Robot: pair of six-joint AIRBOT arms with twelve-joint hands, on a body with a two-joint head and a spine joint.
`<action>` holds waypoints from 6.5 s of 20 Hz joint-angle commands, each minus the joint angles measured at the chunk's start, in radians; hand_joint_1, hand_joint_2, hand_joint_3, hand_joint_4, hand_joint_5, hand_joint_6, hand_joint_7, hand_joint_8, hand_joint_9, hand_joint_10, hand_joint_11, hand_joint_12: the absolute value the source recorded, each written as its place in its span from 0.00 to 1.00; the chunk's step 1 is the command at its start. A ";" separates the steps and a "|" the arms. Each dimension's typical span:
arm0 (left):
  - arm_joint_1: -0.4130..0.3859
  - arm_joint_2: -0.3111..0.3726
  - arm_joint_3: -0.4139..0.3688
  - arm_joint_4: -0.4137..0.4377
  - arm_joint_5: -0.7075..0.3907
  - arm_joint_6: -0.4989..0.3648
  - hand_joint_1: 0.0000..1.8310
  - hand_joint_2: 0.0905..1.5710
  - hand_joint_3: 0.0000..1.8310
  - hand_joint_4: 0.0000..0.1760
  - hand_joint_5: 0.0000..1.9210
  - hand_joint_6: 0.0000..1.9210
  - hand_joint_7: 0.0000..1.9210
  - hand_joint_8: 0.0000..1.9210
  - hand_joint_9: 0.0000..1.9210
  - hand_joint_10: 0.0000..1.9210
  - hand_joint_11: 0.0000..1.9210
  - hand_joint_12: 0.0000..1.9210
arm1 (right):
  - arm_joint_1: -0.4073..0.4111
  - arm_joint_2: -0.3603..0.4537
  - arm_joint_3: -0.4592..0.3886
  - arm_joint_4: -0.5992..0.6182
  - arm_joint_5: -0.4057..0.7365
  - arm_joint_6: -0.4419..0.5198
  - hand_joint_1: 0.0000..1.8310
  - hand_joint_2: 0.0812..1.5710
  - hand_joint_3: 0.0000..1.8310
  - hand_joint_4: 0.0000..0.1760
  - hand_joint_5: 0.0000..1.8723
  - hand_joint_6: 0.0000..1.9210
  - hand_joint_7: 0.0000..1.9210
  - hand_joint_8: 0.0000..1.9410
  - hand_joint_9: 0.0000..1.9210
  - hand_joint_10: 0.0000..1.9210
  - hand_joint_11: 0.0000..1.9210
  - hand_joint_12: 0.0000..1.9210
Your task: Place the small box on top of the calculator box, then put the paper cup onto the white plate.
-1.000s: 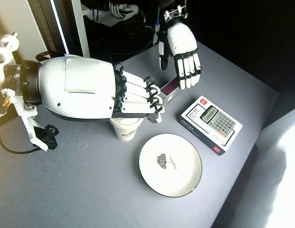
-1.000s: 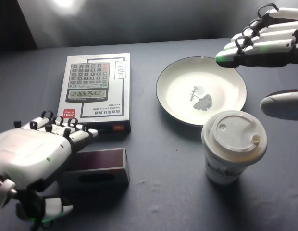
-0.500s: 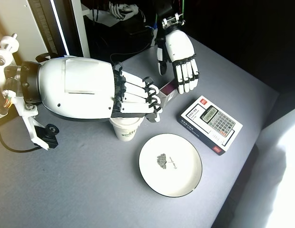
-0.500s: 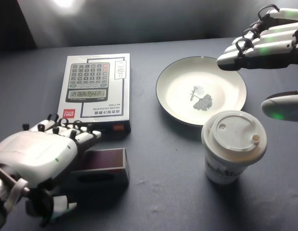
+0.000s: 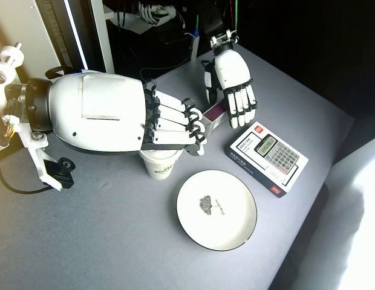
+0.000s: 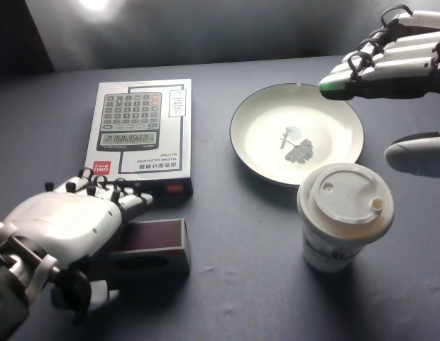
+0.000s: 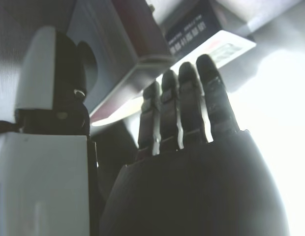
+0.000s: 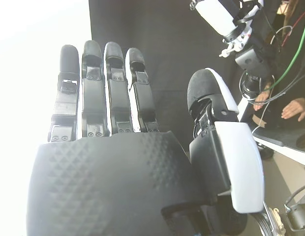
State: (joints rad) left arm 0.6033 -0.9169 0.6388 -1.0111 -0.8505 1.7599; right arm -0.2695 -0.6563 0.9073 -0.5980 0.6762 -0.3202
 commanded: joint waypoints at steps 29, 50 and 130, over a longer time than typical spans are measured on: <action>-0.062 0.006 0.023 -0.005 -0.075 0.042 0.74 0.74 0.00 0.00 0.43 0.49 0.46 0.66 0.36 0.78 0.23 0.66 | -0.002 0.011 -0.001 0.077 0.118 -0.031 0.07 0.86 0.00 0.00 0.22 0.00 0.22 0.00 0.20 0.00 0.00 0.51; -0.347 -0.044 0.328 0.006 0.301 0.086 0.74 0.74 0.00 0.00 0.44 0.46 0.46 0.67 0.35 0.78 0.23 0.67 | -0.002 0.010 -0.001 0.085 0.121 -0.029 0.07 0.86 0.00 0.00 0.22 0.00 0.22 0.00 0.20 0.00 0.00 0.50; -0.114 0.383 0.144 1.901 0.099 -1.486 0.29 0.60 0.00 0.00 0.09 0.00 0.10 0.00 0.09 0.00 0.00 0.20 | -0.079 -0.232 0.145 -0.256 -0.041 0.332 0.67 0.55 0.01 0.00 0.00 0.00 0.00 0.00 0.00 0.00 0.00 0.16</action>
State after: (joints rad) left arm 0.5014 -0.5407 0.7792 0.9268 -0.6704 0.2787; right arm -0.3538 -0.8963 1.0538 -0.8879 0.5529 0.0040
